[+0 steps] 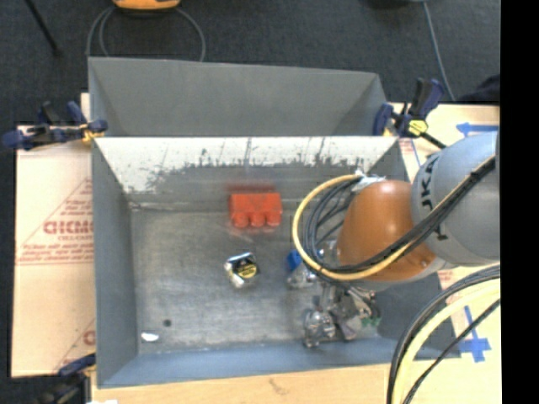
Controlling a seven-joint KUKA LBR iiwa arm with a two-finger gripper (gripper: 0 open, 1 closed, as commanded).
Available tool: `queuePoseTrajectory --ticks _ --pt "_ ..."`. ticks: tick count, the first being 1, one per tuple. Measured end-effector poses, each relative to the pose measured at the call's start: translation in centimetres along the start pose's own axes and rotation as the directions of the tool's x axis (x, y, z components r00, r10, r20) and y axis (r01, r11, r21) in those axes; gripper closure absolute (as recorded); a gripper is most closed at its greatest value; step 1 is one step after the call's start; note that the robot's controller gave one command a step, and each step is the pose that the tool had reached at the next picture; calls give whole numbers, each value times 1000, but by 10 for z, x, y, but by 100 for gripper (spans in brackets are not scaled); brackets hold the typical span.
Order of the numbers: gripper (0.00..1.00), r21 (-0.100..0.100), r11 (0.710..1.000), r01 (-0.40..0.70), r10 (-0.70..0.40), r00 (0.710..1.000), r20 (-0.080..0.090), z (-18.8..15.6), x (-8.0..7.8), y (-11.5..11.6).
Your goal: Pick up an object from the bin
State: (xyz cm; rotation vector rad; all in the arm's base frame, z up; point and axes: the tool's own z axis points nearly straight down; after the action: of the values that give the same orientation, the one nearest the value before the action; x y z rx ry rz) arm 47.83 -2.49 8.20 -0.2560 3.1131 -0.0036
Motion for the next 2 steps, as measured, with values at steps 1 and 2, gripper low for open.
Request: queuePoseTrajectory --ticks 1,2 --pt "0 -5 975 221 -221 975 -11 -9 -8 11" --pt "0 -5 967 256 -256 967 1 8 -4 -35"
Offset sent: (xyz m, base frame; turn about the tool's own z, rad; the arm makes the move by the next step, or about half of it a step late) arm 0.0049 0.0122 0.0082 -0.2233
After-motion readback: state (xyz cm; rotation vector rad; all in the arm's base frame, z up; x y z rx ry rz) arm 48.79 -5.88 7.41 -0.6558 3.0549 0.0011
